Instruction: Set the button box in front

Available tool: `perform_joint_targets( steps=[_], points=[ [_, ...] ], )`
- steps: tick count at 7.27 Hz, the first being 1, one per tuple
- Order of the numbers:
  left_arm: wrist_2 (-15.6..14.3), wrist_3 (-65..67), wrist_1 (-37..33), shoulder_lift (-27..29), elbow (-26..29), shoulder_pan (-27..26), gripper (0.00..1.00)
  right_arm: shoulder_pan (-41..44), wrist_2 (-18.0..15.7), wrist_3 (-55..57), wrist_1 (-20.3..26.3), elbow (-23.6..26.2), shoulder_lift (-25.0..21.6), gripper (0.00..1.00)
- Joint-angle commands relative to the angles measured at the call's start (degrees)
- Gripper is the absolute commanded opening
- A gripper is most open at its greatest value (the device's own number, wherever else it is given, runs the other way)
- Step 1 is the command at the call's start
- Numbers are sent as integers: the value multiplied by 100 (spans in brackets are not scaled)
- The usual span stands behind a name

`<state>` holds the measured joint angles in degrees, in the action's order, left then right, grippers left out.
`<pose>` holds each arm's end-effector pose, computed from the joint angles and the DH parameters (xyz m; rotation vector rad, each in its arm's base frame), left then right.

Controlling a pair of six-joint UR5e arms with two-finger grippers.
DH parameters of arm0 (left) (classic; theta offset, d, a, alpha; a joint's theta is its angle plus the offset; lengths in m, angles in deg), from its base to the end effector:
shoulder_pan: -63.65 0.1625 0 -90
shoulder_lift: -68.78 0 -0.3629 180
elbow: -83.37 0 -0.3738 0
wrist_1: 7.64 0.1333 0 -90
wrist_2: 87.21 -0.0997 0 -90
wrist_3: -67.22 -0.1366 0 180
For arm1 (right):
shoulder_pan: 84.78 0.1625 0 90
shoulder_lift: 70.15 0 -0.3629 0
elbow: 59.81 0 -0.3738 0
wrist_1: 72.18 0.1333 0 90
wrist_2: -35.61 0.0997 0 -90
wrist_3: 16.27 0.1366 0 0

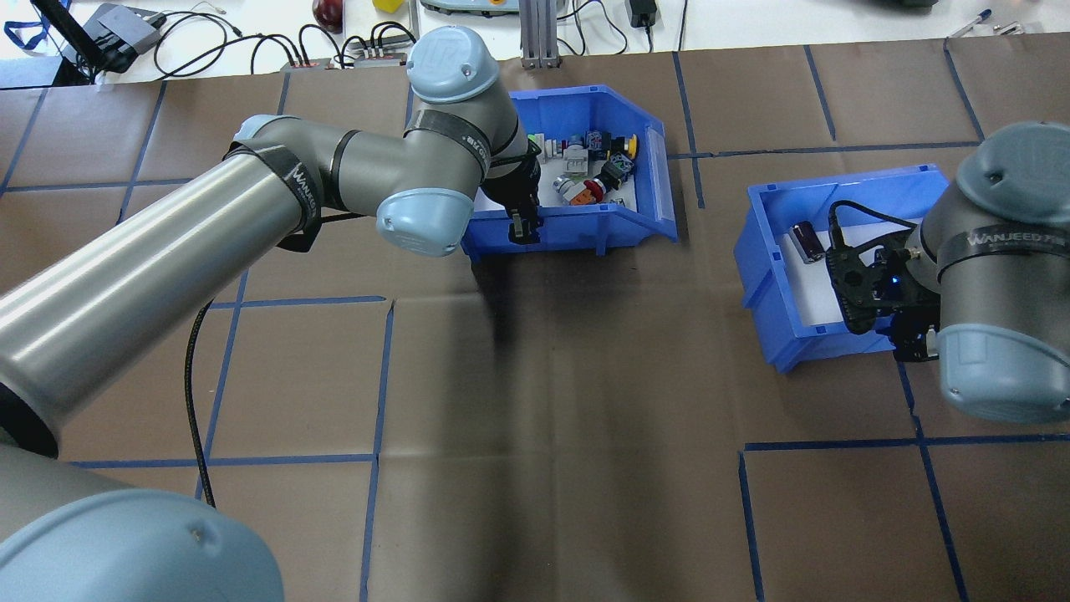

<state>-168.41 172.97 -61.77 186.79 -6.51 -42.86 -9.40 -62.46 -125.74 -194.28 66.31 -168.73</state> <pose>-0.3235 -0.5490 0.1882 2.0567 -2.1067 -0.0992 0.0126 -0.4037 0.2216 2.2054 -2.0376 -0.1310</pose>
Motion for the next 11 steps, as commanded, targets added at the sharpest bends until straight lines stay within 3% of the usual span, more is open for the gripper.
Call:
perform_joint_targets(
  steps=[1,2,3,5,7,9,11],
  points=[
    [-28,-2,-19,-58,-39,-10,68,370,-2,363,2,158,-126,8],
    [-185,-46,-36,-172,-91,-27,79,590,-10,461,158,167,-135,8],
    [-499,-124,-506,-556,-100,-19,83,810,-11,897,395,167,-248,8],
    [-511,-1208,-2034,-1565,-56,165,88,1415,-37,1548,511,167,-346,8],
    [-555,-3662,-3178,-2359,-39,812,99,2266,-11,2645,511,167,-311,8],
    [-949,-6534,-3359,-2825,-48,1166,99,2997,16,3727,494,159,-285,8],
    [-960,-8746,-3359,-3116,-179,1430,99,3910,147,4817,389,98,21,8]
  ],
)
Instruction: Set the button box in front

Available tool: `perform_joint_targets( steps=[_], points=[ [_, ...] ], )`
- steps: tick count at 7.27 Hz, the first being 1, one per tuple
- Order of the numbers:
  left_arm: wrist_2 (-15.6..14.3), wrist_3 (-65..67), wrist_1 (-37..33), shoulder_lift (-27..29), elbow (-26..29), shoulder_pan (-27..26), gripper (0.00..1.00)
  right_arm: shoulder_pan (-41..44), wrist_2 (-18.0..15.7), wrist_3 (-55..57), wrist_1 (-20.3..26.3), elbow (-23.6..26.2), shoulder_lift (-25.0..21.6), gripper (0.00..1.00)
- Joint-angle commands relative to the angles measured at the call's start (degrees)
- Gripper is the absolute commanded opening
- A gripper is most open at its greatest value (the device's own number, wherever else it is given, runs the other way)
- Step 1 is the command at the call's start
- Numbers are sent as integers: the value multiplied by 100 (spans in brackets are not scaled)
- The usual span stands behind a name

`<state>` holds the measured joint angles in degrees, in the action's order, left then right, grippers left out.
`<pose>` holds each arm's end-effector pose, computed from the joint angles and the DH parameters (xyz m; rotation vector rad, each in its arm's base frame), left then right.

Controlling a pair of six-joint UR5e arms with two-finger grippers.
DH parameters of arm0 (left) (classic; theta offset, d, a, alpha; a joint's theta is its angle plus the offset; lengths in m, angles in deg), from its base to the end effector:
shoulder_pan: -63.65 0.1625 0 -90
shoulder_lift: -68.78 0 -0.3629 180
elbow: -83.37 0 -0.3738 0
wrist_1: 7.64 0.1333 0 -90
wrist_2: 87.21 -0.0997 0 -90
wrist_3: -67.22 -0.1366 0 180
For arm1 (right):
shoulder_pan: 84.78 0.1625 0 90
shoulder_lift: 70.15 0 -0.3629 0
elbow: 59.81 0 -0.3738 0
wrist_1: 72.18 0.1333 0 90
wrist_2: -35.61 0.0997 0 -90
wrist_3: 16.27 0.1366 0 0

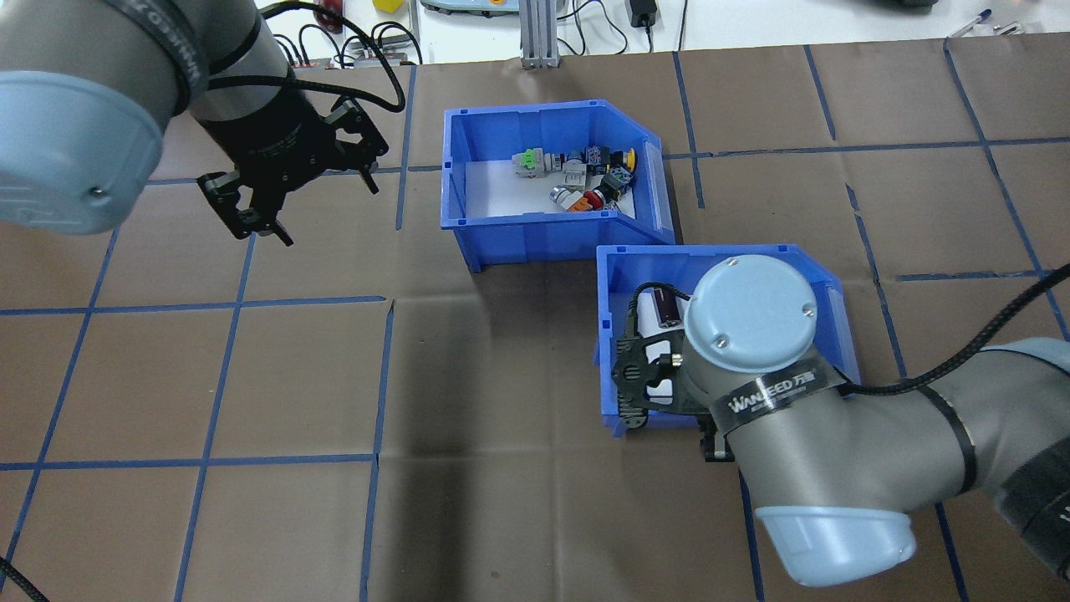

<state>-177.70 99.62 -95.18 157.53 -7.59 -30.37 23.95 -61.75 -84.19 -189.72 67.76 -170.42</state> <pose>-0.1649 -0.4616 0.3956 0.7685 -3.0381 0.0756 0.2278 -0.3111 0.2131 2.0733 -2.1988 -0.0751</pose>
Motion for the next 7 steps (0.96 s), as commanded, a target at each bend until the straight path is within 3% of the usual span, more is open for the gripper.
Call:
perform_joint_targets(
  steps=[1,3,7],
  points=[
    [-57,-2613,-17,-217,-132,322,99,954,77,1014,-242,-195,470,9],
    [-92,-4377,-8,-349,-342,402,99,1579,16,1524,-367,-678,1147,9],
    [-75,-4348,343,-429,-528,473,99,1687,86,1641,-261,-733,1264,10]
  ],
)
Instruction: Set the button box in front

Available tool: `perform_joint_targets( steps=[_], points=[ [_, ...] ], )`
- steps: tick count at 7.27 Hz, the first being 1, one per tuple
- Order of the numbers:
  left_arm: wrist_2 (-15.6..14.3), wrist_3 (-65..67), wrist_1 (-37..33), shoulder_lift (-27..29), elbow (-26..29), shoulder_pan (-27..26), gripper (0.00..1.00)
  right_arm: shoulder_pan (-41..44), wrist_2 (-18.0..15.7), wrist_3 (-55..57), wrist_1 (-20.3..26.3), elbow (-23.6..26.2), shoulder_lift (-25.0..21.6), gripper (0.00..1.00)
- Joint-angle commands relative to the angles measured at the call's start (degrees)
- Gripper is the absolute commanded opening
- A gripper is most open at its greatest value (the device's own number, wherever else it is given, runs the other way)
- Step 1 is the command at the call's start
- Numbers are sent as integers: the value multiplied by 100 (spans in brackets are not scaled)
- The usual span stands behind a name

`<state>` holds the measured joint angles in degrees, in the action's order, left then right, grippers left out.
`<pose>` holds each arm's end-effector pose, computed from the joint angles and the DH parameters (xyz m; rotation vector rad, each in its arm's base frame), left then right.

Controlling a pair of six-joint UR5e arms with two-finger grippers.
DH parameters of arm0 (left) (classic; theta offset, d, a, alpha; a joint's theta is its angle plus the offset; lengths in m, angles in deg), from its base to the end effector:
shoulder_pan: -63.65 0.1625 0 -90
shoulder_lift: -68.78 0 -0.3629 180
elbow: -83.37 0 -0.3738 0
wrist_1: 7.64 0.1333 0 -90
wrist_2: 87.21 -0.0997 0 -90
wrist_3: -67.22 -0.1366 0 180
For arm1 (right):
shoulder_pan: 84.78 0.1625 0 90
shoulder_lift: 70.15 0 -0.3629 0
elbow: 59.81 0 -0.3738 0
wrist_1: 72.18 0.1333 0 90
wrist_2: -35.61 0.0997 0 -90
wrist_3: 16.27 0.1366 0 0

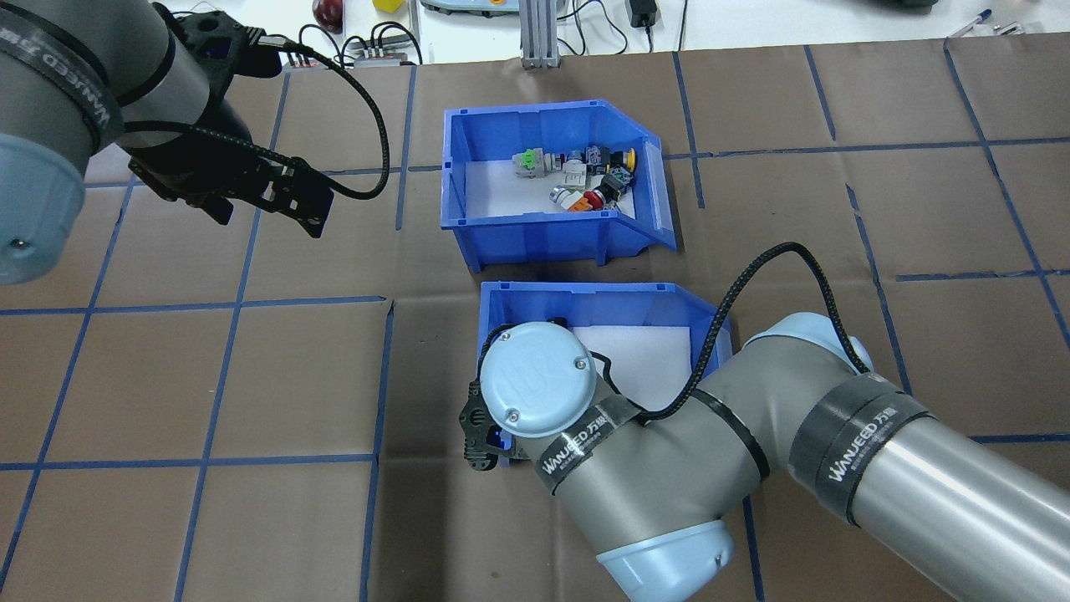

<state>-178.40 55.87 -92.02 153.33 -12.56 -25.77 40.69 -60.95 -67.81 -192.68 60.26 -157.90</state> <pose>-0.1259 -0.4522 0.3935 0.2903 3.0951 -0.1354 0.3427 -0.2782 0.1865 2.0892 -2.1971 -0.0720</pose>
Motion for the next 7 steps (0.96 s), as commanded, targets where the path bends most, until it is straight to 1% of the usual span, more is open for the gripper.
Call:
perform_joint_targets(
  steps=[1,2,3,4,5,6,7],
  points=[
    [5,53,27,-18,-22,4,99,13,-3,4,166,17,-5,10],
    [-4,53,27,-26,-22,13,99,13,6,4,202,17,-5,20],
    [5,62,27,-18,-31,4,99,13,32,4,185,17,4,90],
    [5,62,27,-18,-5,4,99,13,-20,12,185,-9,-57,100],
    [5,88,27,-18,-22,4,99,4,-47,13,202,-36,-92,100],
    [-4,115,27,-18,-22,4,99,-13,-56,13,237,-62,-293,100],
    [-4,115,27,-18,13,13,99,-179,-21,13,612,-202,-599,100]
  ],
)
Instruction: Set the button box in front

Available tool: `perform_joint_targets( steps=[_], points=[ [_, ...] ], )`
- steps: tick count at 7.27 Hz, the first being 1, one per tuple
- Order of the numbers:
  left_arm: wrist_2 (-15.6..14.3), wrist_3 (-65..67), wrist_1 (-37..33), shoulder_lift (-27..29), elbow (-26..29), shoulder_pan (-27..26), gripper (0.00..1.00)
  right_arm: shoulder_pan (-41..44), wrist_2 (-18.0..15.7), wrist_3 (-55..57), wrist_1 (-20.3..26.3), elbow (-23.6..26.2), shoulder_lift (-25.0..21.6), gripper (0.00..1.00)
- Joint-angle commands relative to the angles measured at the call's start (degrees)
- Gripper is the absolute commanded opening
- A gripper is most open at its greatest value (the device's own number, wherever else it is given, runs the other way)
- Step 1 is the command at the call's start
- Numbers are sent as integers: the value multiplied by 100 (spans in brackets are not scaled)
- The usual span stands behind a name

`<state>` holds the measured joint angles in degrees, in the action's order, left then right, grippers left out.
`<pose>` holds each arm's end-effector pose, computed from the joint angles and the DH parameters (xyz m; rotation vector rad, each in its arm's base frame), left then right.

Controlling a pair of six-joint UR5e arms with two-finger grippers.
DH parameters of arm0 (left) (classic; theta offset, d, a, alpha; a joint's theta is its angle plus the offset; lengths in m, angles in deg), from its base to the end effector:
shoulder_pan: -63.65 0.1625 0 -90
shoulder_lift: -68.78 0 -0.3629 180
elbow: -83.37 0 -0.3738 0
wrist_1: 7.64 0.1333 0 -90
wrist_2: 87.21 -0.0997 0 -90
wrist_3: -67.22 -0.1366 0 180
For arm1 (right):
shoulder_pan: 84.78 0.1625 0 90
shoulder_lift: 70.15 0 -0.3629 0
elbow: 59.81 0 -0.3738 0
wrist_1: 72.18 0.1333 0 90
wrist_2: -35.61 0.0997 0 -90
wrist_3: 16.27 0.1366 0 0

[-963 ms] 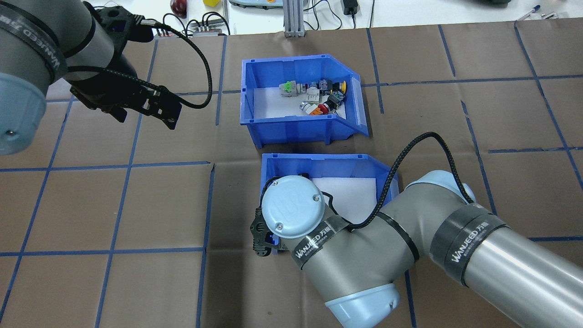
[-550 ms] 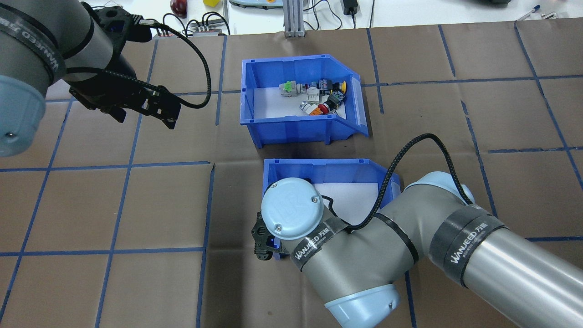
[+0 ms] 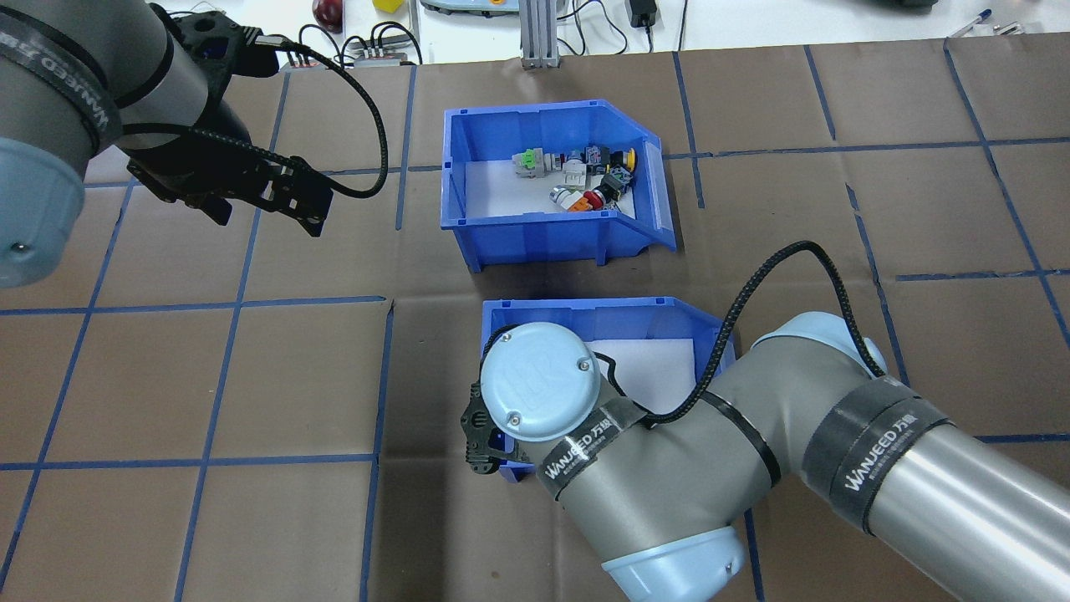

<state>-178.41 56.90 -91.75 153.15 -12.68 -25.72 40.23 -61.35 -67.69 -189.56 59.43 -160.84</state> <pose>-0.1255 -0.4519 0.3945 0.2610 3.0973 -0.1447 0.3371 -0.2777 0.2091 2.0718 -2.2024 -0.0568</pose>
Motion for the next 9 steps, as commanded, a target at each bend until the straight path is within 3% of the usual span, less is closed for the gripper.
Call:
perform_joint_targets(
  steps=[1,3,4,5,7,9],
  points=[
    [-3,29,0,9,16,7,99,-239,28,0,738,-407,-448,100],
    [-3,21,-52,-9,87,234,99,-896,97,436,1268,-1014,-449,100],
    [58,12,-44,-9,86,323,99,-1274,646,1423,1279,-1216,-458,100],
    [85,12,-35,9,112,332,99,-1695,834,2233,1313,-1384,-458,100],
    [41,21,-44,-131,69,324,99,-2399,845,3693,1768,-1656,-458,100],
    [6,21,-26,-211,33,332,99,-3198,845,4490,2628,-2174,-458,100]
  ],
)
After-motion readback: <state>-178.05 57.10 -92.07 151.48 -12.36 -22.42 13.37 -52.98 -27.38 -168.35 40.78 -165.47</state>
